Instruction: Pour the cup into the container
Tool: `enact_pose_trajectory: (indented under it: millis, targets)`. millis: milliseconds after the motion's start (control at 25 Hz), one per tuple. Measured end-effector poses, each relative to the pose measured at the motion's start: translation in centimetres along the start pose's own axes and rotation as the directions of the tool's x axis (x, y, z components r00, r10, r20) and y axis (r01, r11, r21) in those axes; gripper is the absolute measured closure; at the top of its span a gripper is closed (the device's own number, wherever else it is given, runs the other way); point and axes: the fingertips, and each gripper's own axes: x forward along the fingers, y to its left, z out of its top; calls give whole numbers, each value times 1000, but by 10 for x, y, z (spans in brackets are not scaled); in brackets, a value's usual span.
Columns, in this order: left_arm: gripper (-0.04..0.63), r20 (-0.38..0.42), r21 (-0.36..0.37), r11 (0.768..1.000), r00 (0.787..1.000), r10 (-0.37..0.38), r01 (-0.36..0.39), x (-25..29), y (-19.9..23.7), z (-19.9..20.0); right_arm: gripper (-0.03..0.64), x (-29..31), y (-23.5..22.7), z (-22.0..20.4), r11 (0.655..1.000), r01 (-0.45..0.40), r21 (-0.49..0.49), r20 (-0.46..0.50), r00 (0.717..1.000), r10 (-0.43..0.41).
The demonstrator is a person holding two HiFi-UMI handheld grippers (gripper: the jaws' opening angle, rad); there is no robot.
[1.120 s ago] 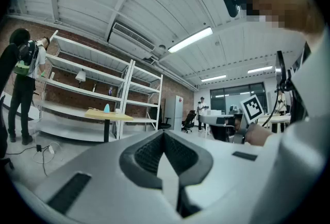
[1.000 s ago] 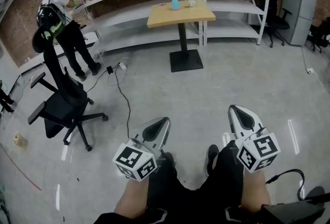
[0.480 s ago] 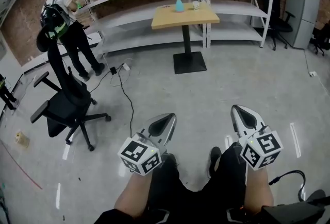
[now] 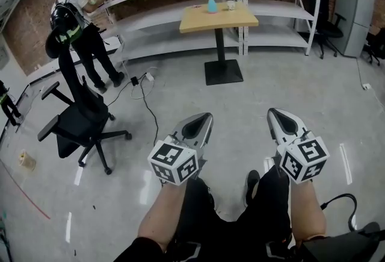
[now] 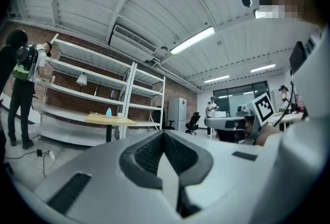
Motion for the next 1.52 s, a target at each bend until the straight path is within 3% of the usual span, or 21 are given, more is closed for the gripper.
enact_pose_trajectory:
  millis: [240, 520, 720, 920, 1000, 1520]
  targets:
    - [595, -31, -37, 999, 999, -25, 24, 10, 6, -18, 617, 11, 7, -16, 1000, -16, 6, -52, 999, 16]
    - [595, -59, -55, 996, 996, -69, 66, 51, 16, -36, 617, 26, -39, -35, 996, 36, 82, -58, 998, -31]
    - [595, -34, -42, 997, 997, -71, 69, 71, 31, -17, 617, 50, -56, -18, 997, 32, 76, -29, 999, -30]
    - [595, -11, -3, 995, 995, -103, 103, 97, 43, 16, 617, 76, -79, 25, 1000, 18, 13, 28, 999, -18]
    - [595, -18, 20, 995, 995, -96, 96, 103, 56, 19, 617, 92, -85, 29, 1000, 13, 11, 33, 999, -13]
    - [595, -15, -19, 997, 997, -76, 76, 174, 151, 8, 617, 213, -119, 13, 1000, -19, 12, -2, 1000, 19]
